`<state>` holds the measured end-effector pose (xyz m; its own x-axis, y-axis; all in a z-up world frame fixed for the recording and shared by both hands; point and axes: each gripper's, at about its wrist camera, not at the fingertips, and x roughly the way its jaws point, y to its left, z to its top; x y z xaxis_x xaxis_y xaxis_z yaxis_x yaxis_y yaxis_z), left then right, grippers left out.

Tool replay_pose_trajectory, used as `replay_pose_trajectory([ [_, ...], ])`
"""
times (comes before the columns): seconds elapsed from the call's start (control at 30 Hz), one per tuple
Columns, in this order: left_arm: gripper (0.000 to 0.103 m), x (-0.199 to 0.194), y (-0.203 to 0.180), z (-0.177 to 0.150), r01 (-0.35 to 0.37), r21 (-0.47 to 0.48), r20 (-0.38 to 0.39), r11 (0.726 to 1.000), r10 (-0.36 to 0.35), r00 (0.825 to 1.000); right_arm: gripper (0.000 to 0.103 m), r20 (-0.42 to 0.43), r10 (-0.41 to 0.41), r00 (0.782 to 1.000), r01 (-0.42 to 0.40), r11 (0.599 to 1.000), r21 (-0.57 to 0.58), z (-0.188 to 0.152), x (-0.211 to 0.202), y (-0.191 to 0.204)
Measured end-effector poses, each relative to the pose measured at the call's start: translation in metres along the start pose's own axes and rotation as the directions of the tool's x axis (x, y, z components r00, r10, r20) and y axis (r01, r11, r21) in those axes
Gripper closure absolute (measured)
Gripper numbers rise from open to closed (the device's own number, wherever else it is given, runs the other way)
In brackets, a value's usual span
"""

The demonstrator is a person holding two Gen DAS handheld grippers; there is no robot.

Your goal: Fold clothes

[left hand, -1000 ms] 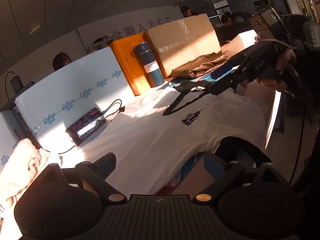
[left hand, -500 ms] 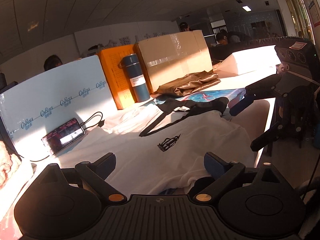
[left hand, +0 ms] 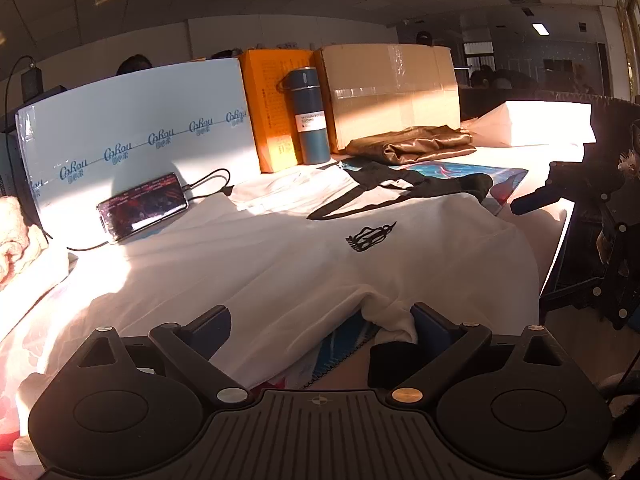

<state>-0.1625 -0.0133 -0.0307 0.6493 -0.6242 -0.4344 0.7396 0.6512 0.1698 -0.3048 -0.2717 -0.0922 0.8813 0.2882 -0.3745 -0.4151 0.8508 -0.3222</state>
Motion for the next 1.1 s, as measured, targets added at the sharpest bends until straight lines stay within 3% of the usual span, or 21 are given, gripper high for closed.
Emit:
replay_pose_trajectory([
  [0.4,0.006,-0.014,0.008,0.004,-0.001,-0.049,0.063,0.999,0.005,0.998,0.002,0.079,0.17,0.982,-0.147,0.961,-0.234,0.027,0.025,0.043],
  [0.47,0.006,-0.019,0.013,0.005,-0.005,-0.066,0.078,0.998,0.01,0.997,0.01,0.081,0.201,0.976,-0.175,0.953,-0.248,0.032,0.026,0.044],
  [0.53,0.006,-0.024,0.017,0.005,0.012,-0.084,0.098,0.996,-0.004,0.995,0.05,0.061,0.261,0.963,-0.241,0.943,-0.228,0.035,0.024,0.039],
  [0.57,0.006,-0.027,0.019,0.004,0.021,-0.093,0.108,0.995,-0.011,0.994,0.053,0.06,0.282,0.958,-0.263,0.94,-0.218,0.036,0.022,0.037],
  [0.7,0.006,-0.037,0.027,0.003,0.06,-0.127,0.15,0.99,-0.041,0.988,0.086,0.079,0.355,0.931,-0.339,0.926,-0.168,0.045,0.014,0.026],
  [0.8,0.006,-0.043,0.027,0.007,0.171,-0.11,0.205,0.979,-0.146,0.968,0.093,0.133,0.381,0.915,-0.369,0.924,-0.103,0.053,0.013,0.012],
  [0.9,0.006,-0.047,0.021,0.013,0.302,-0.05,0.242,0.952,-0.282,0.929,0.095,0.191,0.382,0.904,-0.386,0.922,-0.018,0.059,0.019,-0.009],
  [0.97,0.006,-0.044,0.012,0.017,0.348,0.025,0.203,0.937,-0.345,0.916,0.095,0.217,0.378,0.9,-0.394,0.919,0.033,0.061,0.024,-0.022],
  [1.0,0.006,-0.041,0.004,0.018,0.35,0.073,0.171,0.934,-0.357,0.918,0.095,0.229,0.377,0.897,-0.4,0.914,0.061,0.062,0.026,-0.028],
  [1.1,0.006,-0.023,-0.018,0.021,0.279,0.207,0.081,0.938,-0.301,0.95,0.095,0.264,0.383,0.885,-0.428,0.893,0.137,0.065,0.033,-0.044],
])
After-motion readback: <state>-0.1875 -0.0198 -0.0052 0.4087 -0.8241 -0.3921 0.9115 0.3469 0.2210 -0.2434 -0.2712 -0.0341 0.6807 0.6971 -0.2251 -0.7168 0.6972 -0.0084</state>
